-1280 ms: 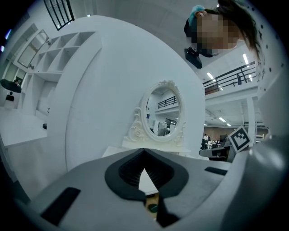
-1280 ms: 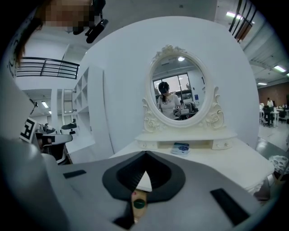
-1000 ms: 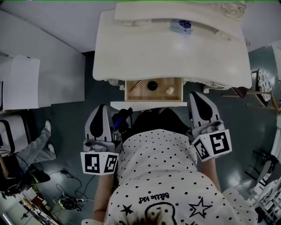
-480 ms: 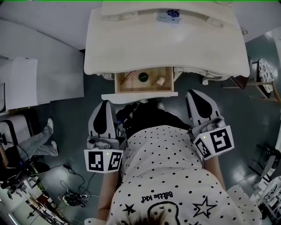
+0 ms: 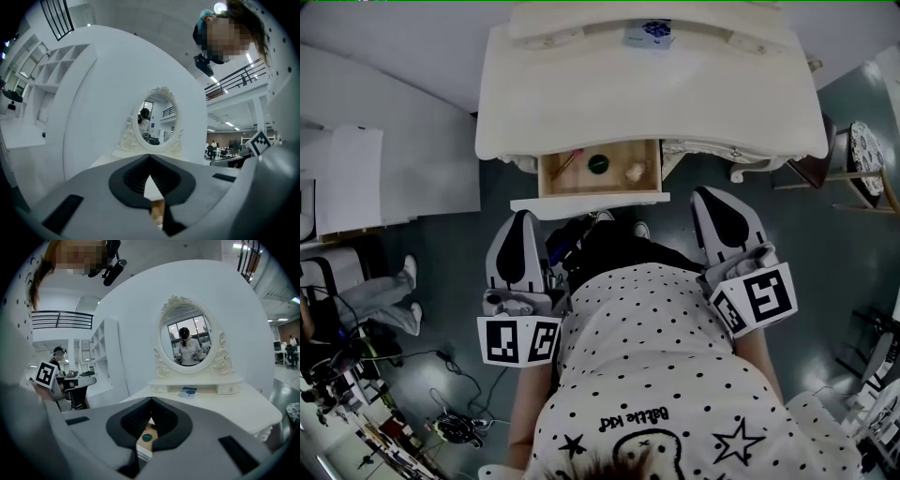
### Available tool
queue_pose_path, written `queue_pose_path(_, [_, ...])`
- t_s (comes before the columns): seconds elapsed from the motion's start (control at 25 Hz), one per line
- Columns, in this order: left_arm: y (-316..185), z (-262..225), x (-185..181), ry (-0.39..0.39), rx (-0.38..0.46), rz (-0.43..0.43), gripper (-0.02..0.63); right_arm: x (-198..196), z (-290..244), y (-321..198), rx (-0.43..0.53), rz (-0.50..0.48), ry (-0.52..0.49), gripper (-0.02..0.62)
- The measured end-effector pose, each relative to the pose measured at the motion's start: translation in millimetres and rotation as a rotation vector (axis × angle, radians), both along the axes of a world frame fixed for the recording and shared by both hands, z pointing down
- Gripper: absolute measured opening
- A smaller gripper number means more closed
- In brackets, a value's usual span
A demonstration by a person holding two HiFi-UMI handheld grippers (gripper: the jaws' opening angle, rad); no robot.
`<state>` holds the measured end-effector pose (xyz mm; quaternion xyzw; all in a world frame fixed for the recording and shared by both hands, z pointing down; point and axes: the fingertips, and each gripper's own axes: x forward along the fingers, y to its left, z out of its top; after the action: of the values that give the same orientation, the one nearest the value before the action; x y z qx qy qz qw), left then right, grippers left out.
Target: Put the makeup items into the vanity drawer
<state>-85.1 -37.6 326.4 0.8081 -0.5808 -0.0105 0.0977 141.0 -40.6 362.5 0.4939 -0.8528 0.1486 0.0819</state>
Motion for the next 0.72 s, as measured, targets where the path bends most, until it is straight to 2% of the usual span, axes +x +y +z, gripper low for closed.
queue_pose_path(0.72, [2.1, -1.7, 10.3, 0.003, -0.002, 0.009, 0.006, 9.5, 1.0, 1.3, -0.012, 0.012, -0.023, 0.008])
